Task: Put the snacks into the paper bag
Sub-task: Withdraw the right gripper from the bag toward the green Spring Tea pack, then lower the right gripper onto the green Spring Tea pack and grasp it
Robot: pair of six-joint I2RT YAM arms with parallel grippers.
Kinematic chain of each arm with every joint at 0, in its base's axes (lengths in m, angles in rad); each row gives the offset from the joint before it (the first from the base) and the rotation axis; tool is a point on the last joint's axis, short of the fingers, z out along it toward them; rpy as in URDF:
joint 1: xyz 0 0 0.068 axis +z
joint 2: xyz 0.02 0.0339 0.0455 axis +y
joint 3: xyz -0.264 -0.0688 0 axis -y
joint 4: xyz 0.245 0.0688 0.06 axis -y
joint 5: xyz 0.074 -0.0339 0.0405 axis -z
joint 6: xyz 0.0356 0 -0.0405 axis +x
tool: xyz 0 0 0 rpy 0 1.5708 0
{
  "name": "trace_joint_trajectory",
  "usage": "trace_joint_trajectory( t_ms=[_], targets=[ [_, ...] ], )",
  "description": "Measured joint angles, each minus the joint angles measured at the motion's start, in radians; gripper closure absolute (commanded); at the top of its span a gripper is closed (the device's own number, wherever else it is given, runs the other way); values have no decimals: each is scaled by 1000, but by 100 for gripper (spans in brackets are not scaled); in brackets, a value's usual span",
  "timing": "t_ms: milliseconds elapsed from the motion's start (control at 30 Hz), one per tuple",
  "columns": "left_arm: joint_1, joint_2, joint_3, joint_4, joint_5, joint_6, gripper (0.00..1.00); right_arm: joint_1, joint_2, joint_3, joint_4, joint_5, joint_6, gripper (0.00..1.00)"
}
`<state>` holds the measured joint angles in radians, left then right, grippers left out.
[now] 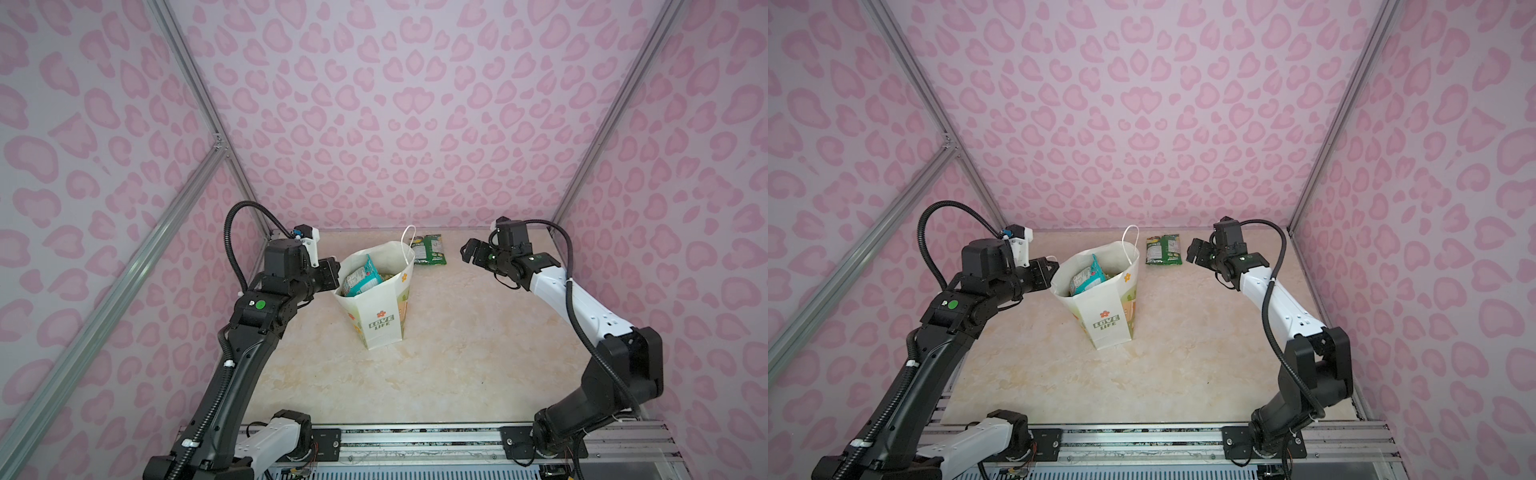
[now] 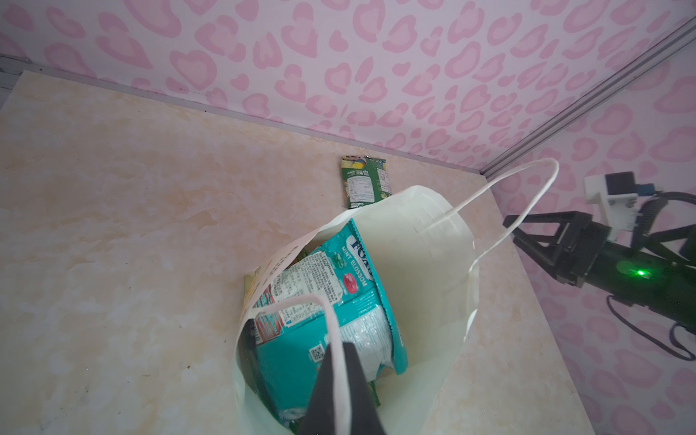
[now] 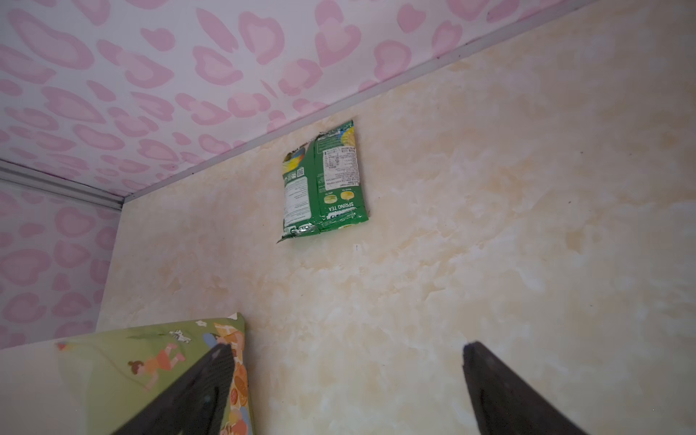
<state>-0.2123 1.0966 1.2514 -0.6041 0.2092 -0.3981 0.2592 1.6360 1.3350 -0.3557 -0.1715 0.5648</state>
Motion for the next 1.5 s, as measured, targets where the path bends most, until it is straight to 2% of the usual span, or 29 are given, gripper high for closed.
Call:
trace_joint_trajectory(
  t_ms=[267, 467, 633, 1033, 1200, 1500],
  targets=[
    [0, -2, 0, 0, 0, 0, 96, -43, 382, 193, 50, -125, 45, 13],
    [0, -8, 0, 0, 0, 0, 97, -39, 577, 344, 74, -216, 80, 15],
    [0, -10, 0, 0, 0, 0, 96, -40, 688, 440, 82, -275, 116, 17],
    [0, -13, 0, 0, 0, 0, 96, -40, 783, 526, 174, -358, 159, 27],
    [0, -13, 0, 0, 0, 0, 96, -24, 805, 546, 181, -365, 158, 41],
    [0, -14, 0, 0, 0, 0, 96, -24, 838, 571, 174, -379, 159, 79]
  ],
)
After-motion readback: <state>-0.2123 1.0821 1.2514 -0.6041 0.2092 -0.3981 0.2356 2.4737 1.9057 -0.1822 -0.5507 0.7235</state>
